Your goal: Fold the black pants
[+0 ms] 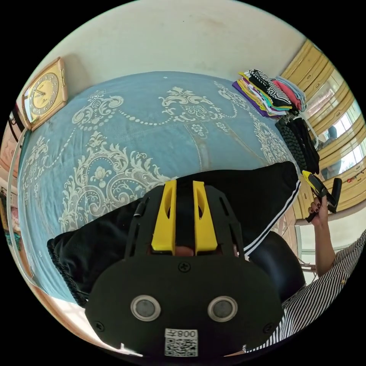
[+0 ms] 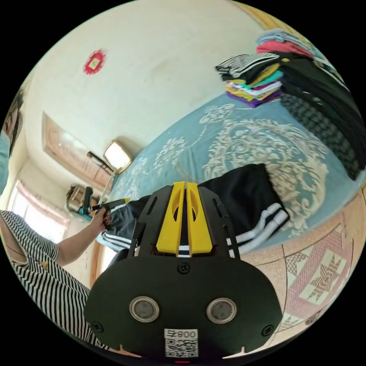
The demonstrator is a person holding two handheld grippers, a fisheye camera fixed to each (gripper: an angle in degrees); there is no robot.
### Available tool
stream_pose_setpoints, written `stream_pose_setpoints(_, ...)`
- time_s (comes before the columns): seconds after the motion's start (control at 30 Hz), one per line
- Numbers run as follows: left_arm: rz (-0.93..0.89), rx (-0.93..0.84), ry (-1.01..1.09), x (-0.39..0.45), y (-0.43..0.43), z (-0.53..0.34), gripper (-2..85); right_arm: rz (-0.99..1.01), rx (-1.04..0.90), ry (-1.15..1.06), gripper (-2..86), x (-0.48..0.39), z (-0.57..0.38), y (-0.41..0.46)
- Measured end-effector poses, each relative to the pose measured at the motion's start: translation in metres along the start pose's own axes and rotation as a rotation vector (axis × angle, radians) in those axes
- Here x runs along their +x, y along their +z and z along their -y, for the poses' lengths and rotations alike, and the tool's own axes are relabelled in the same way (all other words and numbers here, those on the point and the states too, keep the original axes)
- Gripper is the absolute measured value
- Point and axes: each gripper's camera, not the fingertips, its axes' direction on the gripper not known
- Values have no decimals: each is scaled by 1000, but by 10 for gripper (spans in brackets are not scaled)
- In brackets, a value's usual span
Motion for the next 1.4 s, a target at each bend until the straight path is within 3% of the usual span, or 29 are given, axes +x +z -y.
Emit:
stream_pose_setpoints(0.17, -76, -164, 77, -32, 0, -8, 70, 257, -292, -200, 43, -72, 58, 113)
stream_pose_setpoints(0.57, -95, 20, 205, -80, -84, -97, 31, 347, -759, -617, 76, -220, 83, 276)
stream_pose_setpoints(0.77, -142, 36, 201, -118, -111, -122, 33, 399, -830, -730, 73, -261, 75, 294)
stream_pose_setpoints(0.97, -204, 11, 120, -160, -148, -143, 42, 323, -820, -755, 26, -289, 68, 301)
stream_pose_setpoints(1.23, 25, 189, -266, -282, -261, -226, 75, 195, -706, -668, 11, -316, 59, 290)
stream_pose_setpoints(1.4, -7, 232, -516, -370, -285, -266, 103, 117, -652, -625, 8, -337, 51, 280)
